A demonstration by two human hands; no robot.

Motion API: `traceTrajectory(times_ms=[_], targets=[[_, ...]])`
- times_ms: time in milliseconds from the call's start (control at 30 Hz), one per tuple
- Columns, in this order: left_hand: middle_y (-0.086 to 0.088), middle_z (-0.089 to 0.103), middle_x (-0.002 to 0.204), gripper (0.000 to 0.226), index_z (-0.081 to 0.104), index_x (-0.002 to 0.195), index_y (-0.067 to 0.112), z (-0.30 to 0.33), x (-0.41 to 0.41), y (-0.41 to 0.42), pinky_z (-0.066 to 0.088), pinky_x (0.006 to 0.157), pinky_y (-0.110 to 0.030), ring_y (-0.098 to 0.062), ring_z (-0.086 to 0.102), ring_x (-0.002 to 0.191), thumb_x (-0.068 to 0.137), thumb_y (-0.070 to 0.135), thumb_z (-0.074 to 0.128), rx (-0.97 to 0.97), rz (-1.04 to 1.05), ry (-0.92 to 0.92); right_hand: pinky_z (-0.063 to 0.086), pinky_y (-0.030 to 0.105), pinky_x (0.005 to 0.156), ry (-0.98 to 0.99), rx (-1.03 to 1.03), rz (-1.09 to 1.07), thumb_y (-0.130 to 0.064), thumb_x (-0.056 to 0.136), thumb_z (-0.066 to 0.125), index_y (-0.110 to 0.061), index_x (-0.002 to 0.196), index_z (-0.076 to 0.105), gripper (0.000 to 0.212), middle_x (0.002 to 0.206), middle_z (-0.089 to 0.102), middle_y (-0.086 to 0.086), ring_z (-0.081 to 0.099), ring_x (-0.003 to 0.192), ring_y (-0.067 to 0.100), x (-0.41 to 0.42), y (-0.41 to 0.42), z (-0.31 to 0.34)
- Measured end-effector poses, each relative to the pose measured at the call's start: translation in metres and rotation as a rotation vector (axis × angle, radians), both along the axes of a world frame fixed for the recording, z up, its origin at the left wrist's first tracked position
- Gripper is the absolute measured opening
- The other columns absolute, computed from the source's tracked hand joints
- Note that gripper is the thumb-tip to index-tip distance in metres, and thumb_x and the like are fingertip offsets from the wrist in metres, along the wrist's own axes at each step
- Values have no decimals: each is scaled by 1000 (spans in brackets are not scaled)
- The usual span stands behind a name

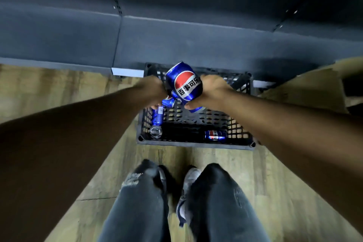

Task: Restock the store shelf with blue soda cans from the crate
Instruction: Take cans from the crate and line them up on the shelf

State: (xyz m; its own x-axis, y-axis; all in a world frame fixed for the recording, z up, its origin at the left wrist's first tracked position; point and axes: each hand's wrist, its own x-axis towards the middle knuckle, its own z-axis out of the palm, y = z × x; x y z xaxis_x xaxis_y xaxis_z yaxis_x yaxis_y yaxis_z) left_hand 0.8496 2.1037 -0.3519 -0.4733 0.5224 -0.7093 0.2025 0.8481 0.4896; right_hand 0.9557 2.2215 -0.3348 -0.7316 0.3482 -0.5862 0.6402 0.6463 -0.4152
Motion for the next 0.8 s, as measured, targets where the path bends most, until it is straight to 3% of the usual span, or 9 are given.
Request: traceTrajectory(times_ms=[67,200,367,533,667,733,800], targets=[[-9,60,68,20,58,72,8,47,-2,1,34,33,-13,-14,59,47,91,8,50,-6,-7,32,34,20,52,18,21,-24,-42,68,80,-22,91,59,37,76,52,-5,51,78,13,-4,-2,43],[-18,68,95,19,63,97,-2,123,-9,5,45,57,-26,-31,66,85,89,7,50,-12,-21,194,29,8,46,129,-16,-150,-35,66,83,-19,89,50,43,69,42,-13,47,72,11,-8,-2,121],[-19,67,97,21,60,99,-1,199,-17,7,42,50,-24,-33,65,80,86,6,46,-21,-15,274,36,12,48,217,-46,-231,-32,63,86,-17,96,62,44,76,56,-8,56,73,11,-13,0,196],[-22,69,93,23,62,98,-5,262,-27,6,37,49,-20,-33,66,81,87,3,43,24,-4,323,33,2,42,306,-71,-269,-26,66,85,-21,76,58,29,73,58,-6,49,60,-2,-19,4,262],[-17,64,72,22,65,87,-3,307,-31,3,43,58,-24,-32,64,77,81,4,44,42,-30,450,38,10,50,387,-30,-269,-31,64,85,-15,97,63,43,90,65,-2,58,74,11,-26,5,305],[-18,64,86,24,63,97,-1,327,-33,6,44,70,-28,-33,63,91,82,7,45,60,-41,520,35,12,49,413,5,-259,-34,64,84,-17,93,62,40,85,63,-2,56,71,11,-29,6,326],[-19,64,104,28,61,108,2,345,-36,9,42,73,-29,-33,60,99,85,10,47,63,-64,604,34,11,48,446,26,-252,-35,65,84,-17,90,60,38,80,59,-4,53,68,10,-31,6,348]])
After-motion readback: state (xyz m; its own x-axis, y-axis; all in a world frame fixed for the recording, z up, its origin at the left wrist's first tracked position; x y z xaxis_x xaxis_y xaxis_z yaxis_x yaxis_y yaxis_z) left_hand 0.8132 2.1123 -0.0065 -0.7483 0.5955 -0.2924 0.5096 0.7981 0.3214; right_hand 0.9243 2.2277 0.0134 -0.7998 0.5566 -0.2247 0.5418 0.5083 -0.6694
